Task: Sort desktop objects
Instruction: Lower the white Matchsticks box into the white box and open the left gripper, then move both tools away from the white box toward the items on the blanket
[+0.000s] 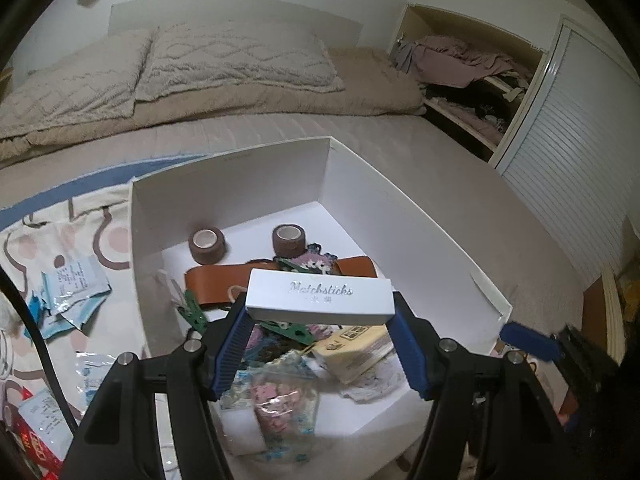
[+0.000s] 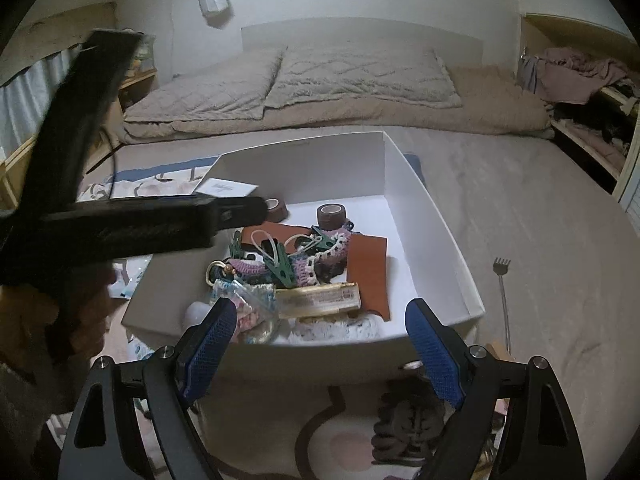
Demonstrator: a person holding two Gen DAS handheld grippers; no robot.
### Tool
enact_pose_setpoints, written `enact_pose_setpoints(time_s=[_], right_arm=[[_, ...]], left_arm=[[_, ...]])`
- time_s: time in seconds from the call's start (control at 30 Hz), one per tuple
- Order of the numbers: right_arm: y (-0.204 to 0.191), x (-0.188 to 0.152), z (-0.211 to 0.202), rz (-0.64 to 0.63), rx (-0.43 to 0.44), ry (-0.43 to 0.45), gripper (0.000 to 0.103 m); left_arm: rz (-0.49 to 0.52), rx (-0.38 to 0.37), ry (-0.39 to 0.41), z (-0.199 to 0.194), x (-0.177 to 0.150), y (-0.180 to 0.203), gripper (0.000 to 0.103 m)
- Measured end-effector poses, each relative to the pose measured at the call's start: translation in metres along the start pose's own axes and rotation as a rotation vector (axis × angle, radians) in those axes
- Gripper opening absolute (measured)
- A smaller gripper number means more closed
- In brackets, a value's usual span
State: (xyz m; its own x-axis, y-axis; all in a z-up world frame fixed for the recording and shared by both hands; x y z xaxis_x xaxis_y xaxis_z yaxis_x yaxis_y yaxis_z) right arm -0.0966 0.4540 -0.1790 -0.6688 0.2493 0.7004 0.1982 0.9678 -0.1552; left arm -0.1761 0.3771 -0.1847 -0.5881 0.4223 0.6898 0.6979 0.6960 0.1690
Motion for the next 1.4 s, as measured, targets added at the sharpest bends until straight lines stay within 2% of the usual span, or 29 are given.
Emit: enact_pose_setpoints(time_s=[0.33,0.5,0.53,0.57,0.6,0.67,0.8,1.23,1.4], right_arm=[[0.017,-0.009,-0.018,0.080,0.020,0.040,0.086],[0.019,-0.008,-0.022,0.104,0.044,0.058,0.086],[0.019,-0.007,-0.023,0.105,0.043,0.061,0.086],[0.020,-0.007,-0.022,0.107,0.042,0.064,0.086],[0.020,-0.006,-0.022,0.110,0.042,0.067,0.086],[0.020,-0.006,-0.023,0.117,0.044,0.074,0.086],[0.021,-0.006,-0.026,0.134,0.053,0.089,0.086],[0.013,-0.001,-0.046,0.159,0.026,0.132,0.086],[0.011,0.002,-0.054,0.161,0.005,0.159,0.086]], left_arm=[[-0.040,-0.064,-0.083,0.028,-0.002,0.024,0.066],[-0.035,-0.089,-0.077,0.034,0.003,0.040,0.067],[-0.029,-0.094,-0.076,0.035,0.004,0.042,0.072],[-0.019,-0.099,-0.076,0.036,0.004,0.046,0.090],[-0.012,-0.093,-0.061,0.035,0.005,0.047,0.099],[0.008,-0.077,-0.025,0.030,0.008,0.048,0.099],[0.056,-0.054,-0.007,0.022,0.007,0.050,0.099],[0.062,-0.037,0.053,-0.015,0.009,0.042,0.099],[0.083,-0.005,0.069,-0.028,0.005,0.035,0.099]])
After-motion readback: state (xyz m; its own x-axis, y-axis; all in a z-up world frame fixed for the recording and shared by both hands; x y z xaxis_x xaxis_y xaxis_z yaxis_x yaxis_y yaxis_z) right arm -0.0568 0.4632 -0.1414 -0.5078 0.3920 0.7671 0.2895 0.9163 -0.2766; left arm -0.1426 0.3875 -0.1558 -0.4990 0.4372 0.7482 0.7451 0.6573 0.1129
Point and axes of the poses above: each gripper's, at about its wrist camera, not at the fingertips, and z roughly the way its jaws point, y to its right, x to its top, the point moved 9 cm from there along z, roughly the way its jaws point, and after that the axes turned 8 degrees about z, right-handed, at the moved point
